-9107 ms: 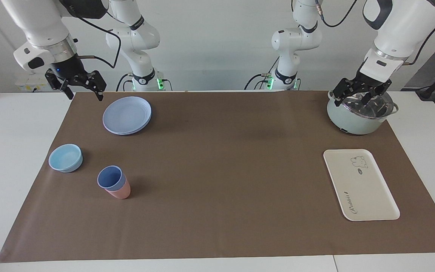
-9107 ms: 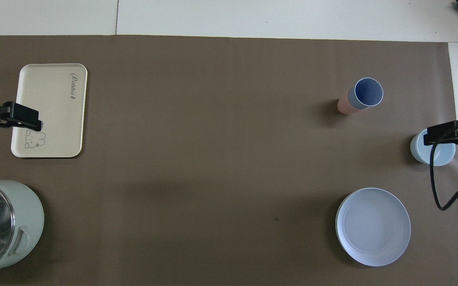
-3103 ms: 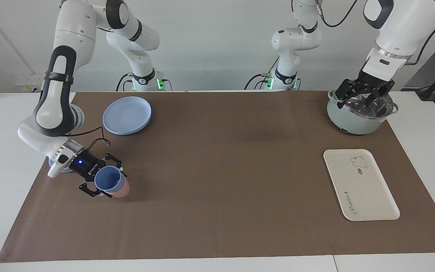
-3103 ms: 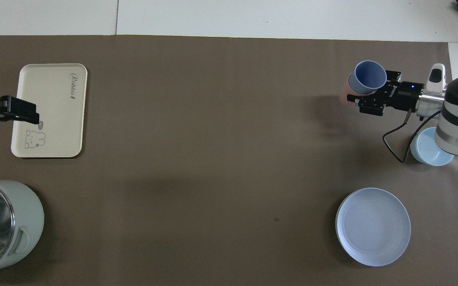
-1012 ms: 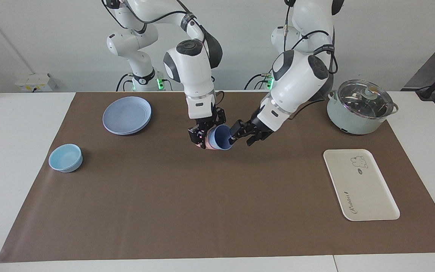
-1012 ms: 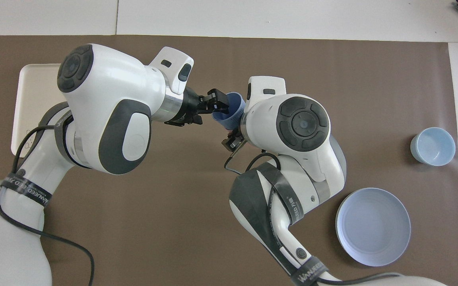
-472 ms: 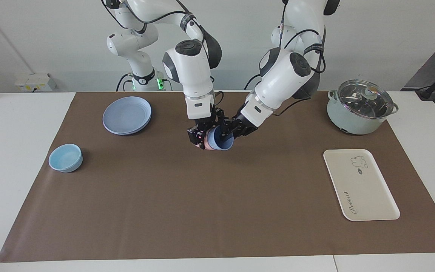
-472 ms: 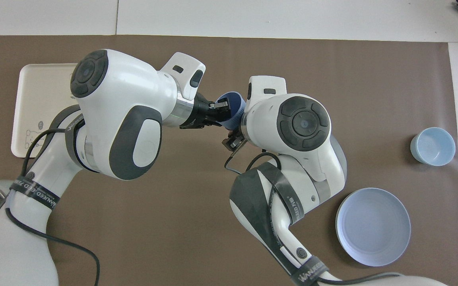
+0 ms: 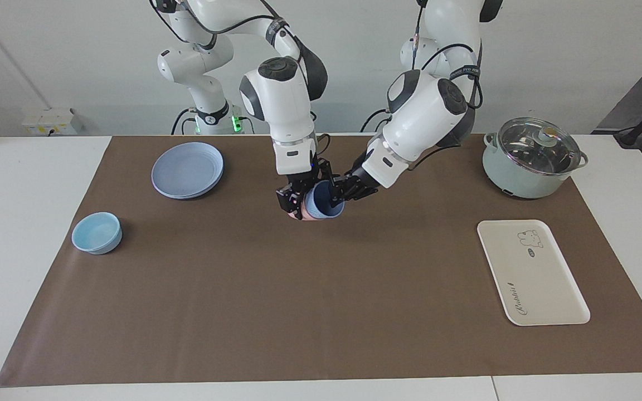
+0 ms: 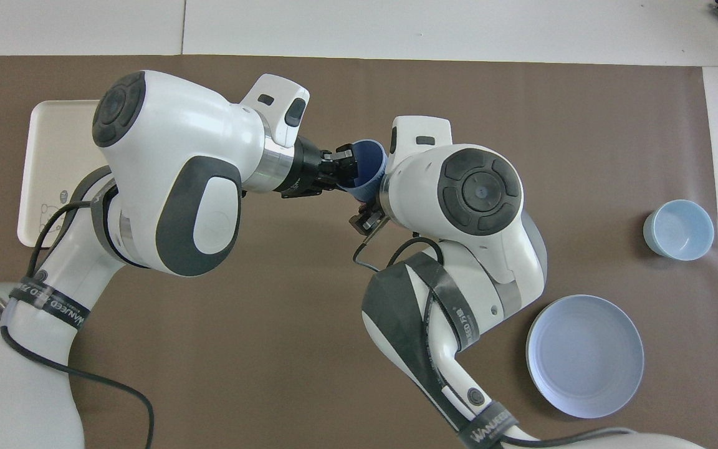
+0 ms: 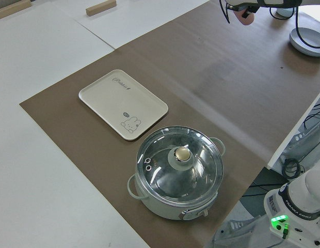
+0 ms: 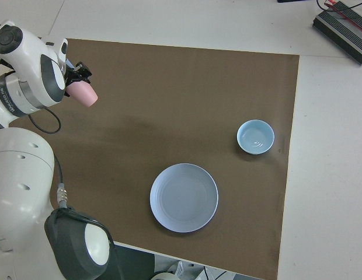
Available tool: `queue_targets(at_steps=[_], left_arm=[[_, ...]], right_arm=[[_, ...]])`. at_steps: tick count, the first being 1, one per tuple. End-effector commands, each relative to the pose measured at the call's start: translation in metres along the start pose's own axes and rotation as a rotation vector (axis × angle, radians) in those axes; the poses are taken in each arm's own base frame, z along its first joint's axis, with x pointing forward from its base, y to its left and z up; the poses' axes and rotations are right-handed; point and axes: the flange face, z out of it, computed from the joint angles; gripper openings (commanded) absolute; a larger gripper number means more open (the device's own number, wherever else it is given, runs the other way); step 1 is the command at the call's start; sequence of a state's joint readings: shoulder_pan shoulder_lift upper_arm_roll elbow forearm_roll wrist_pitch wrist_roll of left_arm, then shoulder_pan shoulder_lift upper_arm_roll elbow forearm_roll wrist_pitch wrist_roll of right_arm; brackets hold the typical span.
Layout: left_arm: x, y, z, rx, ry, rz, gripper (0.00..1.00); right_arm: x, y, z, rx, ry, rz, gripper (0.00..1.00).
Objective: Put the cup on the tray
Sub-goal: 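Grasp the cup with the left gripper from the right gripper, then carry the cup to the tray with the left gripper while the right gripper withdraws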
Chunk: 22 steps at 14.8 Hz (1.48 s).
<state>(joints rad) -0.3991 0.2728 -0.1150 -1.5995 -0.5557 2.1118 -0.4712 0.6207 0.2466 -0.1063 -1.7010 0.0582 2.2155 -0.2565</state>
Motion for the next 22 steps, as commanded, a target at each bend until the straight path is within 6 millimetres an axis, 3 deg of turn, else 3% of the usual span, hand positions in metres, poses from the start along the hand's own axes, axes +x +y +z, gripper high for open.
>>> queue_targets(at_steps=[1,4,6,10,16,19,22], left_arm=[[0.008,0.0,-0.019,-0.029,0.005,-0.02,0.0],[0.029,0.0,-0.039,-0.047,0.023,-0.028,0.0],[0.055,-0.019,-0.074,-0.05,0.054,-0.058,0.0],[0.104,-0.087,-0.125,0.055,0.214,-0.086,0.0],[0.139,-0.19,-0.164,0.342,0.328,-0.004,0.0],[0.14,-0.257,-0.184,0.412,0.325,0.122,0.0],[0.138,-0.336,-0.199,0.468,0.361,0.235,0.0]], right_arm=[[0.001,0.003,0.0,-0.019,-0.001,0.019,0.0],[0.001,0.003,0.001,-0.019,0.001,0.018,0.0],[0.001,0.003,0.001,-0.019,0.001,0.019,0.0],[0.001,0.004,0.001,-0.02,0.0,0.016,0.0],[-0.011,0.084,-0.007,-0.019,0.112,0.066,0.0],[-0.039,0.153,-0.017,0.08,0.21,0.052,0.0],[-0.082,0.219,-0.018,0.125,0.308,0.013,0.0]])
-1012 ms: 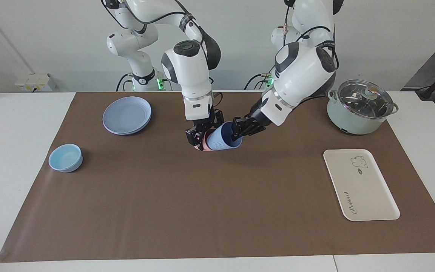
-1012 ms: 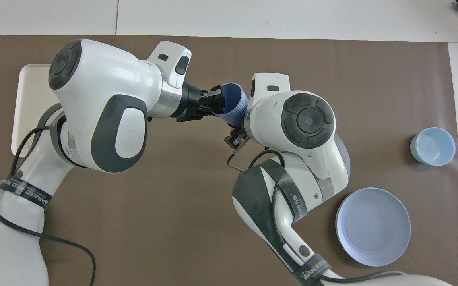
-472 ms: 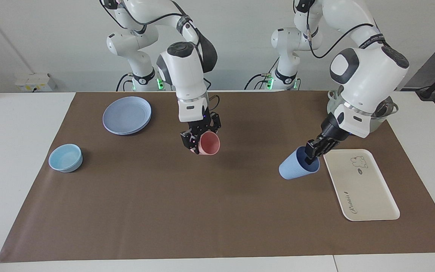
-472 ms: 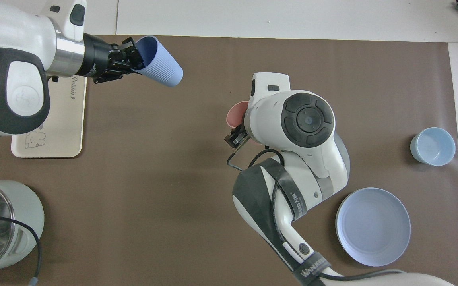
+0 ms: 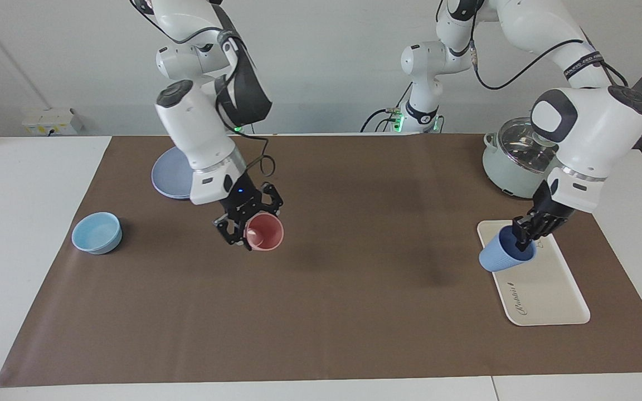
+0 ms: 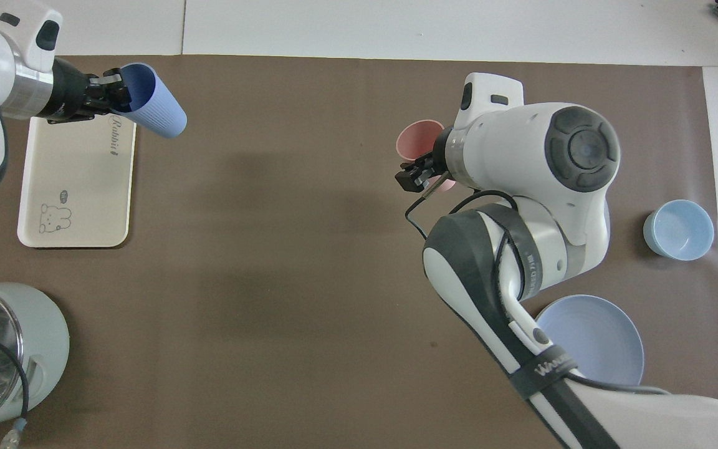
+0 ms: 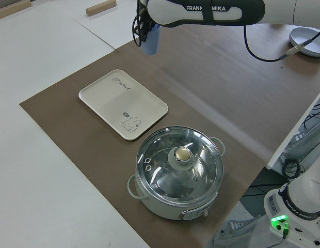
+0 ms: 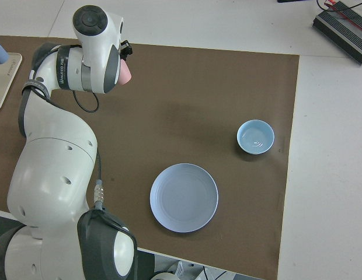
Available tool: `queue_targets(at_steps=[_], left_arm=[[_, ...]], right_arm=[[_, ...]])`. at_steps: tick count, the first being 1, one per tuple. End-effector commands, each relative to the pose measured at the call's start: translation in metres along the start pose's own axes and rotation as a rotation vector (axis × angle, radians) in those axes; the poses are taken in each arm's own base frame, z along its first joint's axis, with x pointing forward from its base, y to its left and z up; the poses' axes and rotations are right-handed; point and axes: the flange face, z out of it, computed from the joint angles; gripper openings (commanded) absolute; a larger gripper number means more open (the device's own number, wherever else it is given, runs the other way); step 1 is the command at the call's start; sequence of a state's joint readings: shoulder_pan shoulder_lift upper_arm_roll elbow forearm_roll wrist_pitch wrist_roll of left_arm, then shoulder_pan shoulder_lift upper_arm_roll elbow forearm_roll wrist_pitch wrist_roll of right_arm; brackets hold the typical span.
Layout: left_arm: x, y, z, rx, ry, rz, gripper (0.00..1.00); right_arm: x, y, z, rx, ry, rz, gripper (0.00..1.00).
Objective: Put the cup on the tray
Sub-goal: 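Carry the cup to the tray with the left gripper while the right gripper withdraws, then lower the cup upright onto the tray and open the left gripper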
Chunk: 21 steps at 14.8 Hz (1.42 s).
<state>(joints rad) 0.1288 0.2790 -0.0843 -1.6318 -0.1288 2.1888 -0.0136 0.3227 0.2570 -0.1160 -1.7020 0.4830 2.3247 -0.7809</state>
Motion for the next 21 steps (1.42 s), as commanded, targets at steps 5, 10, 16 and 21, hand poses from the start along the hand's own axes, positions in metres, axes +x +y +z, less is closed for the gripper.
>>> queue_targets(at_steps=[5,10,16,21], left_arm=[[-0.037,-0.096,0.031,0.085,0.095,0.166,0.0],[-0.04,-0.119,0.078,-0.018,0.108,0.001,0.0],[-0.041,-0.128,0.102,-0.027,0.098,0.027,0.0],[-0.018,-0.117,0.079,-0.051,0.074,0.056,1.0]], right_arm=[[-0.098,0.11,-0.016,0.072,0.214,-0.064,0.0],[-0.14,0.147,0.008,0.082,0.294,0.005,0.0],[-0.199,0.183,0.056,0.142,0.447,-0.074,0.0],[-0.225,0.195,0.071,0.16,0.475,-0.127,0.0]])
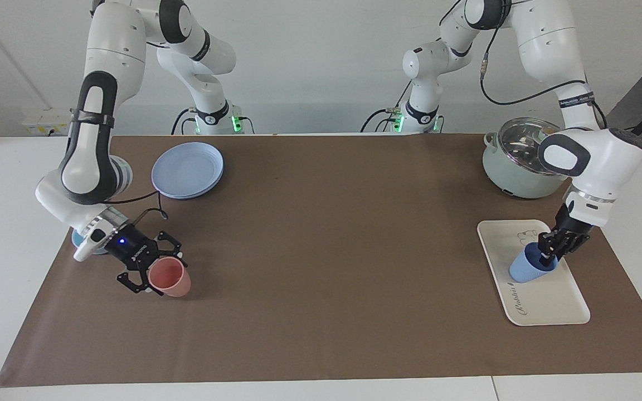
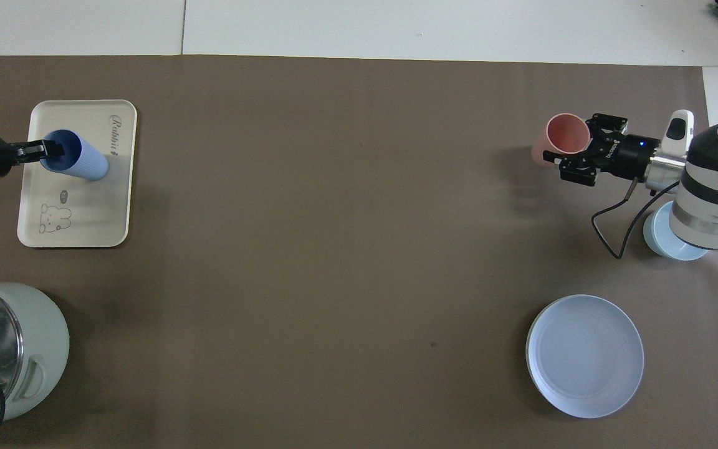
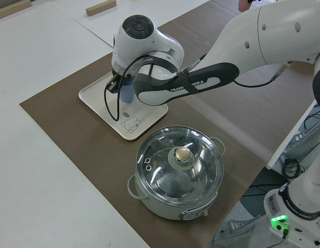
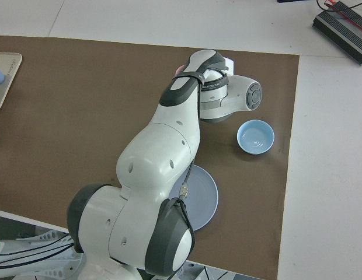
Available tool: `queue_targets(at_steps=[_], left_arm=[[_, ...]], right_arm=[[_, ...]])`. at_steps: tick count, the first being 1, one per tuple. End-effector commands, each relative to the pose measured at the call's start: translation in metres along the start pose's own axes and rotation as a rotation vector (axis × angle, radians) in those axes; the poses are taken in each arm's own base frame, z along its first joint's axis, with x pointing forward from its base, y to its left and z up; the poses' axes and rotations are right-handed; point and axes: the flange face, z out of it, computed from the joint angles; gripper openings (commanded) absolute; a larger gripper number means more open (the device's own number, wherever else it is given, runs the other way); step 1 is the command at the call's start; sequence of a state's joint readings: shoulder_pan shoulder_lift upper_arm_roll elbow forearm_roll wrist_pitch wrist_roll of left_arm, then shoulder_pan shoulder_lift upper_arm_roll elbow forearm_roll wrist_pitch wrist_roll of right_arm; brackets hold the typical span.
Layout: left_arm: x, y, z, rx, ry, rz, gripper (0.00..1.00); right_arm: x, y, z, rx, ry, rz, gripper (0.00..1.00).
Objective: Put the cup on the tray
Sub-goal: 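Lower the cup upright onto the tray and open the left gripper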
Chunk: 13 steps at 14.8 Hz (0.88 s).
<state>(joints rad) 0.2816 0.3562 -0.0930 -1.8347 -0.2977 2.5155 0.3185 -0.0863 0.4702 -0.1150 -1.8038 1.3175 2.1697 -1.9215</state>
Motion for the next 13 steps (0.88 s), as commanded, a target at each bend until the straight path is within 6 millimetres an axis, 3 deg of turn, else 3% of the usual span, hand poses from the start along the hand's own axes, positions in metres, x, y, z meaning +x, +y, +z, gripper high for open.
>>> queue_targets(at_steps=[1,4,5,8,12,13], left_arm=[[0.026,0.003,-0.021,-0.034,-0.028,0.026,1.0],[0.048,0.016,-0.061,-0.04,-0.116,0.053,1.0],[0.056,0.03,-0.078,0.002,-0.165,0.082,1.0],[0.063,0.106,-0.107,0.117,-0.289,0.114,1.0],[0.048,0.19,-0.13,0.145,-0.395,0.079,1.0],[0.043,0.202,-0.139,0.169,-0.425,0.096,1.0]], right_arm=[[-0.002,0.003,0.004,0.012,0.043,-0.026,0.0],[-0.008,0.001,0.006,0.012,0.038,-0.064,0.0],[-0.009,0.0,0.006,0.013,0.037,-0.067,0.0],[-0.015,-0.003,0.01,0.018,0.029,-0.076,0.0],[-0.024,-0.005,0.01,0.018,0.033,-0.096,0.0],[-0.023,-0.005,0.01,0.016,0.036,-0.095,0.1]])
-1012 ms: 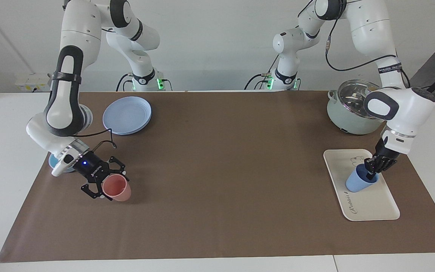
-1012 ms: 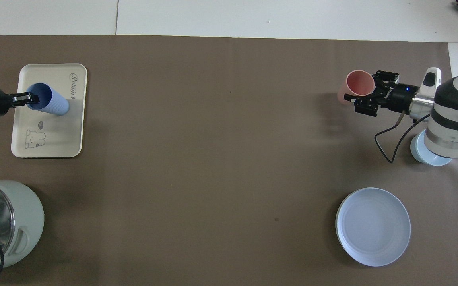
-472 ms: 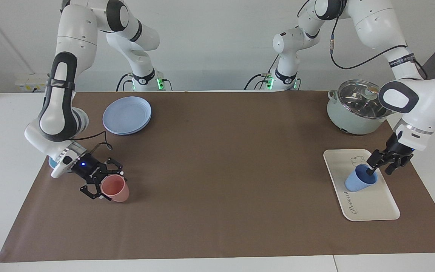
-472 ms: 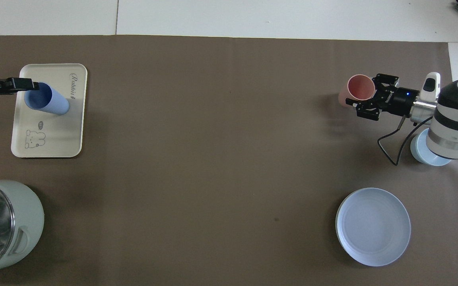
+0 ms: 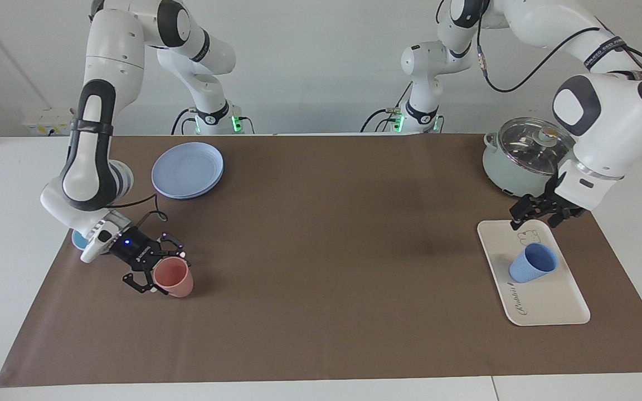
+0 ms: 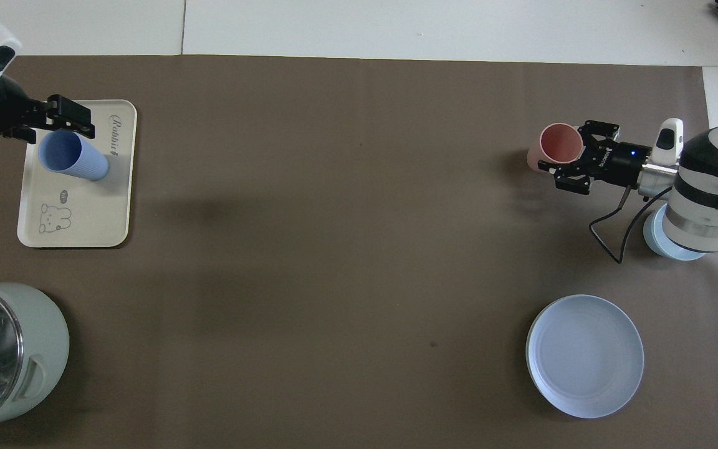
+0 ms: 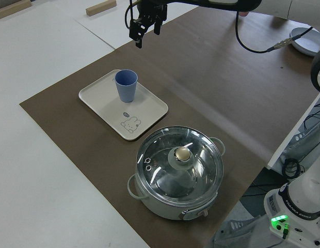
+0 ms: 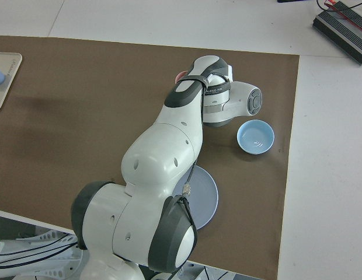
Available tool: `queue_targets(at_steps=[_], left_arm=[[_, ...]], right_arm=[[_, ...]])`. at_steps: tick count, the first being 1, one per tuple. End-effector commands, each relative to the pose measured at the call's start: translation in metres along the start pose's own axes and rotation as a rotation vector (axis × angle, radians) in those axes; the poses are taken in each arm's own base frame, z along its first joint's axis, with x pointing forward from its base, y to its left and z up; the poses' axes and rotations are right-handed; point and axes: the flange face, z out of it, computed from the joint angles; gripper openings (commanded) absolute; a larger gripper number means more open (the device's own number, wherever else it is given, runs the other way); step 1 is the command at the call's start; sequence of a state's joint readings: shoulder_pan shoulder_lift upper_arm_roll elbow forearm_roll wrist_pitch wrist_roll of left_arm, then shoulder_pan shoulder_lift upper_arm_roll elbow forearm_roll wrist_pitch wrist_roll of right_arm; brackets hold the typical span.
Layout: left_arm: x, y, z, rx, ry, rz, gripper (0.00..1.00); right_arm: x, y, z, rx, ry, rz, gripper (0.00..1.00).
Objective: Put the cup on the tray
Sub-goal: 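Lower the cup upright onto the tray and open the left gripper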
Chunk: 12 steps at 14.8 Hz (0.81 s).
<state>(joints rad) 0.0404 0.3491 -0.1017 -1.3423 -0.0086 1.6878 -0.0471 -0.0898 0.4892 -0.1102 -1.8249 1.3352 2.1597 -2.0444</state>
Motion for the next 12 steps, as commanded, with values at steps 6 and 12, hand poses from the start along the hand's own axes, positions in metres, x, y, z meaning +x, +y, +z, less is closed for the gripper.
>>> queue_targets(at_steps=[6,12], left_arm=[[-0.061,0.034,-0.081,0.092,-0.023,0.017,1.0],[-0.089,0.03,-0.096,0.102,-0.032,0.02,1.0]], right_arm=[[0.003,-0.001,-0.002,-0.008,0.051,0.001,1.0],[0.062,-0.011,-0.031,-0.013,0.04,0.086,1.0]])
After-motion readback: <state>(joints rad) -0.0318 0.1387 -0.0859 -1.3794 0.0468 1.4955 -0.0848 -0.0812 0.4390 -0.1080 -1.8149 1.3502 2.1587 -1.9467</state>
